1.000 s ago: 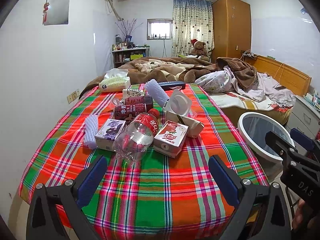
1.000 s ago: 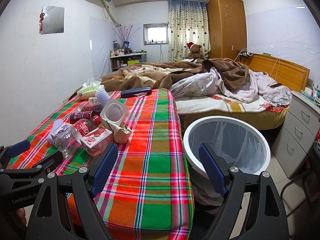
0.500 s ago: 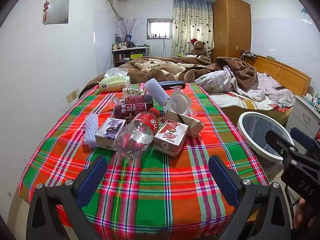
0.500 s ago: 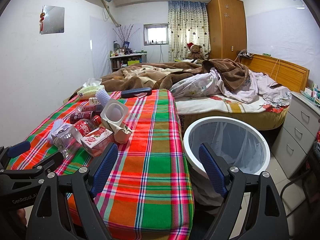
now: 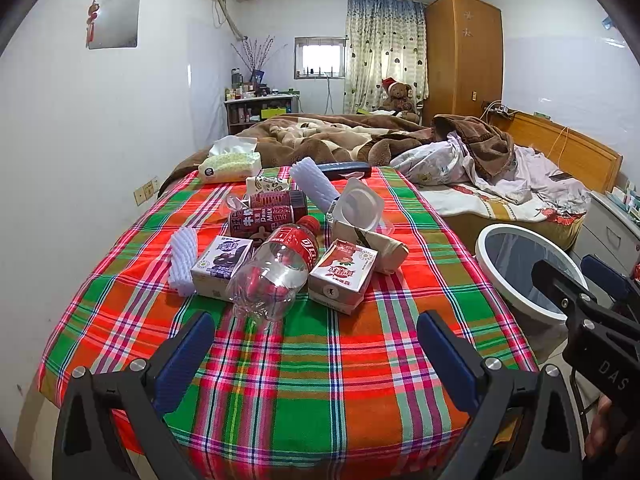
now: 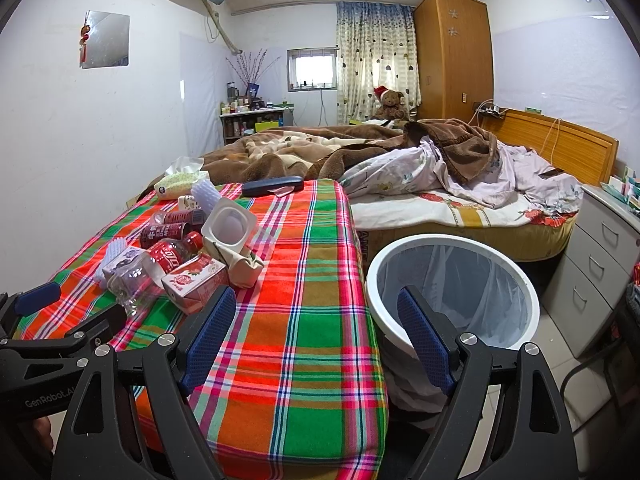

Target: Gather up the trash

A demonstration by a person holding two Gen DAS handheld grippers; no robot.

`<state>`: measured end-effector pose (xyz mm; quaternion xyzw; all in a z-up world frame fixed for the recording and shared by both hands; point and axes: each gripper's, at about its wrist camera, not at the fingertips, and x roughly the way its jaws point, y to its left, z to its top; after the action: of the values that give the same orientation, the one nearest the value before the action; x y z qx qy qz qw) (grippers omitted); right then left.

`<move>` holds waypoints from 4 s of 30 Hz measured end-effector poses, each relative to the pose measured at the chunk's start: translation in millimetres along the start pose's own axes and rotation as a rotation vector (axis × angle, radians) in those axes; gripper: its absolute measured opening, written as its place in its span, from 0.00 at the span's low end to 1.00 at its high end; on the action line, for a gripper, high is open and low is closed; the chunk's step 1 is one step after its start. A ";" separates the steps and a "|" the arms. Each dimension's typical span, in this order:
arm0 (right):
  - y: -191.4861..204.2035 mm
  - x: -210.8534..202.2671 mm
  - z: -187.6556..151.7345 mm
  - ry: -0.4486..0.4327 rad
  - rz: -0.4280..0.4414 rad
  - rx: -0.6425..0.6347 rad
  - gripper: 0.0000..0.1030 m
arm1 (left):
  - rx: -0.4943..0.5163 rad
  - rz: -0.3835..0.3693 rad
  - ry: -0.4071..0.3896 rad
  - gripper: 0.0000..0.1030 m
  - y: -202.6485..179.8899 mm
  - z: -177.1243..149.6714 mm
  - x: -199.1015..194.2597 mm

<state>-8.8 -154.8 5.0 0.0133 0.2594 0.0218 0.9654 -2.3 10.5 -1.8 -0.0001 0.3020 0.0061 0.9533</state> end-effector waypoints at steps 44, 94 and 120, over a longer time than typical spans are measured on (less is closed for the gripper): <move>26.4 72.5 6.6 0.129 0.139 0.034 0.82 | -0.049 -0.010 0.101 0.99 66.9 12.3 63.1; 26.8 141.4 19.5 0.319 0.290 0.056 0.38 | 0.023 -0.188 0.279 0.61 42.3 46.3 157.7; 8.2 120.3 16.9 0.292 0.334 0.082 0.38 | -0.043 -0.172 0.267 0.61 42.8 51.7 157.3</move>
<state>103.5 -141.0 -40.3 0.0920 0.3914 0.1725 0.8992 155.6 55.4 -50.0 -0.0474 0.4246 -0.0690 0.9015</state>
